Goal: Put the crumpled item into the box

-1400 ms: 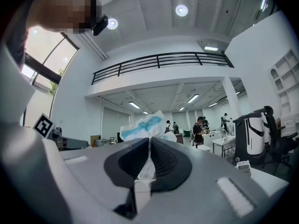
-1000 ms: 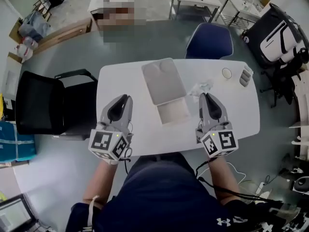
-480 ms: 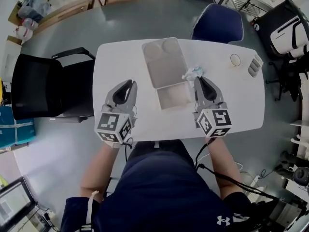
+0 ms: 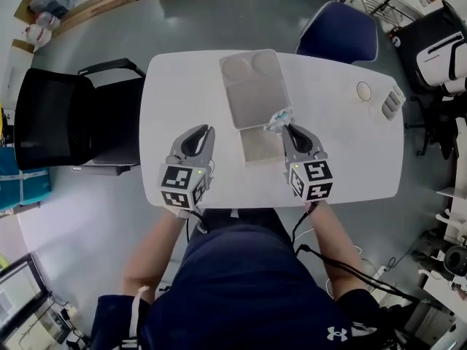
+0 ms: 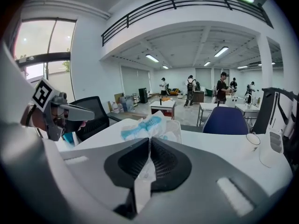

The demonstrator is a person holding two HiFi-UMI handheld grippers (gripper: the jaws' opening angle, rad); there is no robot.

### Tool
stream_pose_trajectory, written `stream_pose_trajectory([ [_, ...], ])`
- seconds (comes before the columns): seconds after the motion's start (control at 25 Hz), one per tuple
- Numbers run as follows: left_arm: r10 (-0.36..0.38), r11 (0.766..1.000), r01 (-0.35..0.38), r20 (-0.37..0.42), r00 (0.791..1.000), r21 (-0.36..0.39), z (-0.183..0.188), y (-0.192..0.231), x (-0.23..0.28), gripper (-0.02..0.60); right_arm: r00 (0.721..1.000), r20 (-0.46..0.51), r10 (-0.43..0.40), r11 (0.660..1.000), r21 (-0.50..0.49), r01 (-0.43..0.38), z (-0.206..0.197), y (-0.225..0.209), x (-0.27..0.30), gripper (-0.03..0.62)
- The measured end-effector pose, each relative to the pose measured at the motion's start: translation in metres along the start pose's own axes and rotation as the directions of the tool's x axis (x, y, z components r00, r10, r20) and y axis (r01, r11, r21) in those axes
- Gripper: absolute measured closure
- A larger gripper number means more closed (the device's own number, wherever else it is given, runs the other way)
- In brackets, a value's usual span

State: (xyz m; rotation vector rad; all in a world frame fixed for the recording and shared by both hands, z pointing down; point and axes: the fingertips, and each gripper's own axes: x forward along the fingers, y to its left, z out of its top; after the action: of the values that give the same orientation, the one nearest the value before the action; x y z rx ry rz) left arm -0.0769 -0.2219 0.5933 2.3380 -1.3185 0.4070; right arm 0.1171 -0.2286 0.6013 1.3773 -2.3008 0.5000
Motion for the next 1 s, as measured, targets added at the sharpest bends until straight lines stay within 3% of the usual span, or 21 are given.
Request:
stream_pose_trajectory([
  [0.28,0.007,1.000,-0.006,-0.106,0.994,0.010,-0.053,-0.003,0.013,0.537,0.975,-0.201,0.096,0.987,-0.106,-0.119,-0.059,0.035,0.030,0.577],
  [0.48,-0.002,1.000,0.004,-0.162,0.987,0.015,-0.084,-0.005,0.011,0.537,0.949,-0.295,0.112,0.976,-0.147,-0.161,-0.092,0.048,0.039,0.578],
  [0.72,0.010,1.000,-0.008,-0.151,0.989,0.011,-0.082,-0.005,0.008,0.537,0.917,-0.384,0.110,0.969,-0.166,-0.185,-0.111,0.047,0.049,0.577],
  [1.0,0.013,1.000,-0.011,-0.107,0.994,0.017,-0.066,-0.005,0.006,0.537,0.847,-0.524,0.093,0.941,-0.231,-0.247,-0.133,0.050,0.061,0.572],
])
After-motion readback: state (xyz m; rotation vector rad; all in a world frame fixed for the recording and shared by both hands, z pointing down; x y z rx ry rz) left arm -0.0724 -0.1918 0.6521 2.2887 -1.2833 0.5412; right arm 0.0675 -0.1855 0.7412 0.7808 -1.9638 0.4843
